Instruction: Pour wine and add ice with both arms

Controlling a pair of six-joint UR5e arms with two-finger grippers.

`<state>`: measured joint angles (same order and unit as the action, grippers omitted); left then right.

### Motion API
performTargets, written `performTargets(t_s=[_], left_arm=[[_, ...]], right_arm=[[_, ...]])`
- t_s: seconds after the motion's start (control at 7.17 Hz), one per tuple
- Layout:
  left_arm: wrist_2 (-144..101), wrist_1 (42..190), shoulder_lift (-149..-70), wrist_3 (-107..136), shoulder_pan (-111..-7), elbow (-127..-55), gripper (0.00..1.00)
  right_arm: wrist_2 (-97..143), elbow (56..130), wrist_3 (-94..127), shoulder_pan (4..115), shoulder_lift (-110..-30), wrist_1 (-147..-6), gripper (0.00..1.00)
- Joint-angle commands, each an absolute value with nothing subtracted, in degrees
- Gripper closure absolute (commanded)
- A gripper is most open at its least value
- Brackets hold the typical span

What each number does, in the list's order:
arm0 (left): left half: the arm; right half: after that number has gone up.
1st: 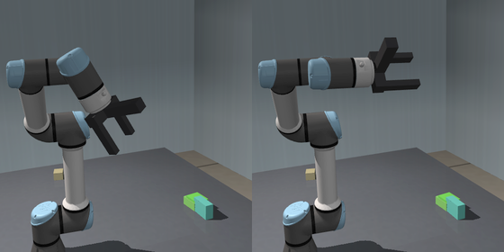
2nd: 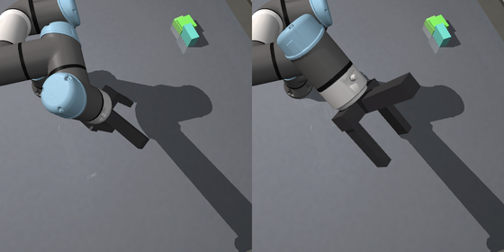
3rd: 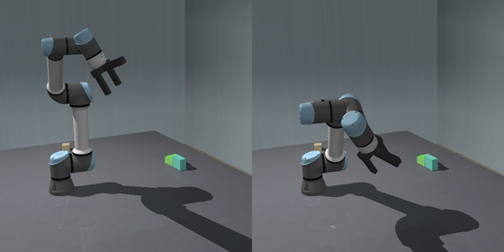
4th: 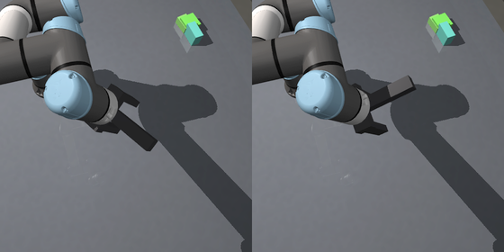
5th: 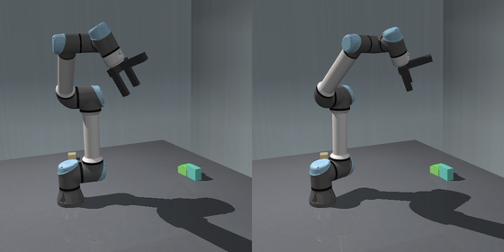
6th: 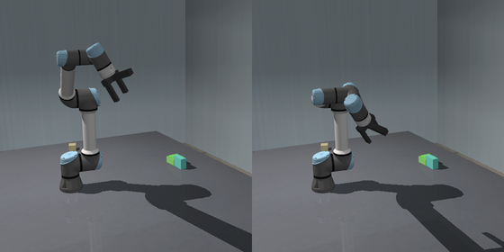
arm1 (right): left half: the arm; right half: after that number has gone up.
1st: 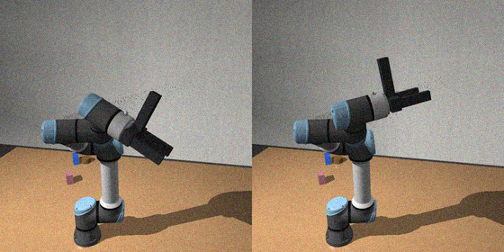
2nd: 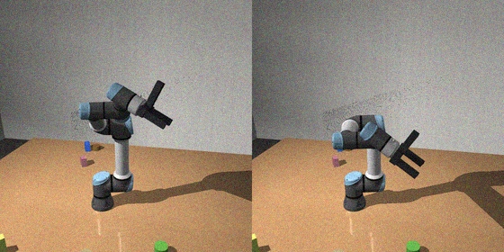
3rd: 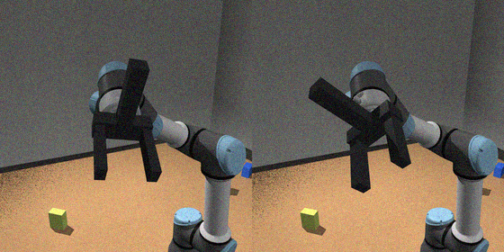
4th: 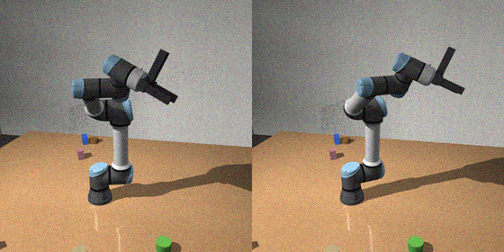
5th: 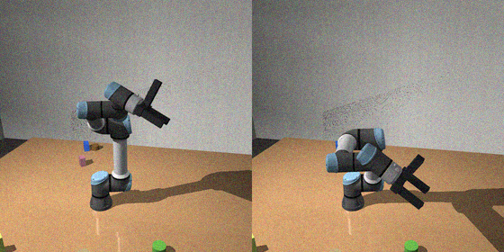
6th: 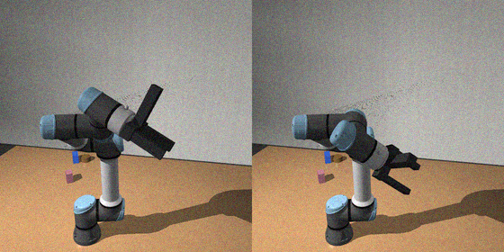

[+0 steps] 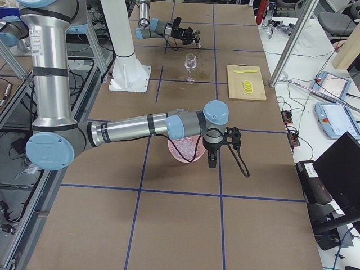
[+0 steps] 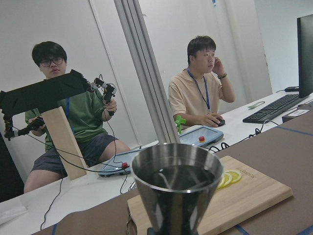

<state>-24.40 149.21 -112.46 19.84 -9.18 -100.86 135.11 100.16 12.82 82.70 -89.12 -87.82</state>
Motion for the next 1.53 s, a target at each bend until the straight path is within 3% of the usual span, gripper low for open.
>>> performTargets(t_s=[0.0, 0.7, 1.4], left_arm=[[-24.52, 143.98, -114.78, 15.77, -9.32, -101.07, 1.00], [-31.36, 132.12, -114.96, 8.00, -8.97, -108.09, 1.00], [-34.19, 124.65, -115.66, 8.00, -8.35, -108.02, 1.00]], right_arm=[[135.00, 99.76, 12.83, 82.71, -89.12, -87.80, 0.00], [135.00, 98.88, 12.92, 82.70, -88.95, -87.89, 0.00], [136.67, 98.53, 12.83, 82.62, -89.03, -87.98, 0.00]])
